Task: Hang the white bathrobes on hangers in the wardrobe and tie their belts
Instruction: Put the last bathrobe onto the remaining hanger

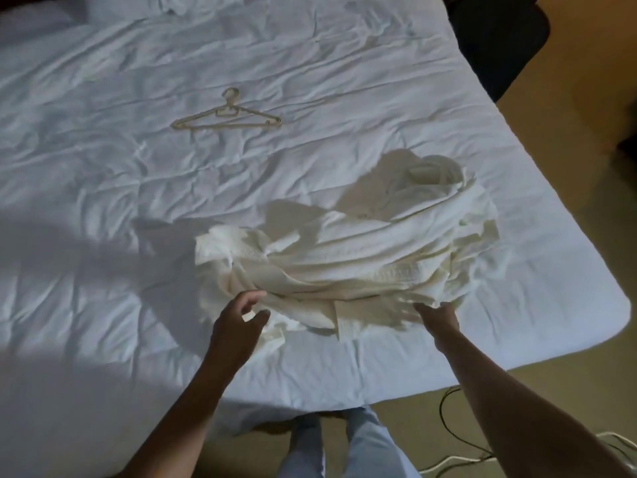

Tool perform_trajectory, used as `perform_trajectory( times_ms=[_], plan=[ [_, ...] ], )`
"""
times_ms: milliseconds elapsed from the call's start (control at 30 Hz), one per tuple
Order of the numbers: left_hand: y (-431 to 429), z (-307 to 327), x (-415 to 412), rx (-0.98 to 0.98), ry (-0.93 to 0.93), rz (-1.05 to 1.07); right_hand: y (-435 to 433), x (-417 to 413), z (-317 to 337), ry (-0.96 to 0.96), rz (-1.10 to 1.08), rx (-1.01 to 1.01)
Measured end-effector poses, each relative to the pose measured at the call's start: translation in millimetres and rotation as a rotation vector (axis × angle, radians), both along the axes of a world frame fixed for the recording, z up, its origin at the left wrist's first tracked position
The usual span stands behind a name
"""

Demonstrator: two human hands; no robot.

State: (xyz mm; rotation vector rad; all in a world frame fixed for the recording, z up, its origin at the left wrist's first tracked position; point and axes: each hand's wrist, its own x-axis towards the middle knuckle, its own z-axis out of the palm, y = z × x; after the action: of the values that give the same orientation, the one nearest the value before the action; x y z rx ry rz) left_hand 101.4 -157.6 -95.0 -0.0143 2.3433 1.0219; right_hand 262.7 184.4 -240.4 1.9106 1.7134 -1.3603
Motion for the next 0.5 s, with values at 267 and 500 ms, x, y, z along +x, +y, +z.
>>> perform_trajectory(
  times_ms=[267, 500],
  plan=[
    [48, -35, 23, 0.033, -0.030, -0.025, 37, -36, -85, 0.213, -0.274, -0.098],
    [81, -18, 13, 0.023, -0.068, -0.053, -10, -110, 82, 0.633, 0.307, -0.145]
  ],
)
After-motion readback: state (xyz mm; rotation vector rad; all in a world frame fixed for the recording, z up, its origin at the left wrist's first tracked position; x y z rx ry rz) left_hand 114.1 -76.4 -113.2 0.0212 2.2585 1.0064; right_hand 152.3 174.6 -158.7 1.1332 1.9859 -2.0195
